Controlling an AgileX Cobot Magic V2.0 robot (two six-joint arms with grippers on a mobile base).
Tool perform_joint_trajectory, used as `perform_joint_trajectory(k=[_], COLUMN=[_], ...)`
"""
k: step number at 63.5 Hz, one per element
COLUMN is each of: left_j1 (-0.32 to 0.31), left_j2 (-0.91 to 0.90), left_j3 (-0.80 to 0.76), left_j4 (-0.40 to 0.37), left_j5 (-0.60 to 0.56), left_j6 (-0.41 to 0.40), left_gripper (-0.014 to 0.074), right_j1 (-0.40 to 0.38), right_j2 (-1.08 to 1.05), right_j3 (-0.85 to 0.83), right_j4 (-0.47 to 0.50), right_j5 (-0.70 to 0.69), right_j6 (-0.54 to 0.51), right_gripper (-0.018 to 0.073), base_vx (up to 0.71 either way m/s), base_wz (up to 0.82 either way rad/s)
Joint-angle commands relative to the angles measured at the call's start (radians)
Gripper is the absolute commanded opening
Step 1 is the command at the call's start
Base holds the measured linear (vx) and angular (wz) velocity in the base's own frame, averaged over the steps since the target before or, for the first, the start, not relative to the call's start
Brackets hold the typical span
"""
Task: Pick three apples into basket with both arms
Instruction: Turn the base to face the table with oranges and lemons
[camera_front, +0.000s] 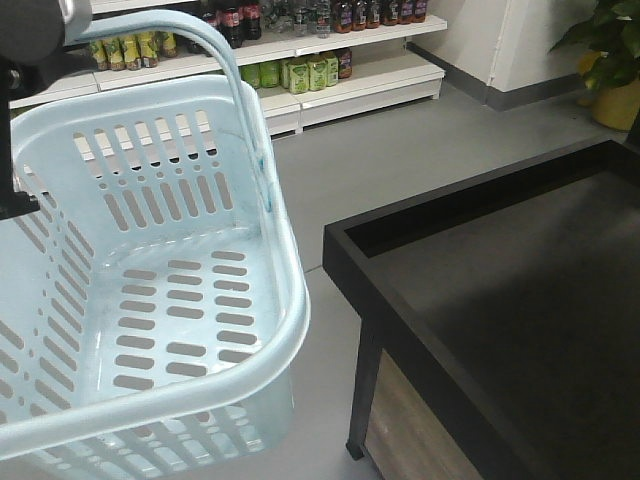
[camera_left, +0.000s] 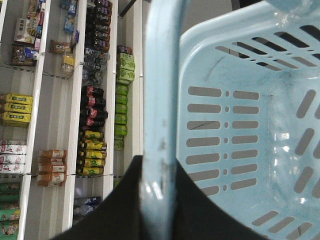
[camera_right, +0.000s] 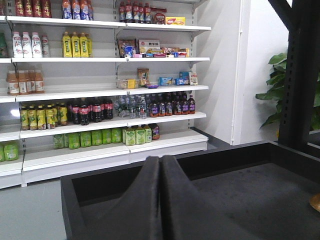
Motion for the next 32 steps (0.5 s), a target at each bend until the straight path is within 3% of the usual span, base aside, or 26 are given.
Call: perform_joint_trajectory(k=[1, 32], left_j1=[-0.002, -0.002], left_j2=[-0.019, -0.019], left_j3=[-0.034, -0.034], left_j4=[0.037, 0.027], left_j5=[-0.076, -0.076], left_j6=[-0.010, -0.010], left_gripper=[-0.0006, -0.0006], right_j1=[0.000, 0.000], right_j2=[-0.013, -0.013], right_j3=[0.014, 0.014], right_j4=[0.000, 0.000], right_j5=[-0.078, -0.078], right_j6=[-0.004, -0.004], right_gripper=[-0.0008, -0.0008], base_vx=[0.02, -0.01], base_wz=[-0.09, 0.01])
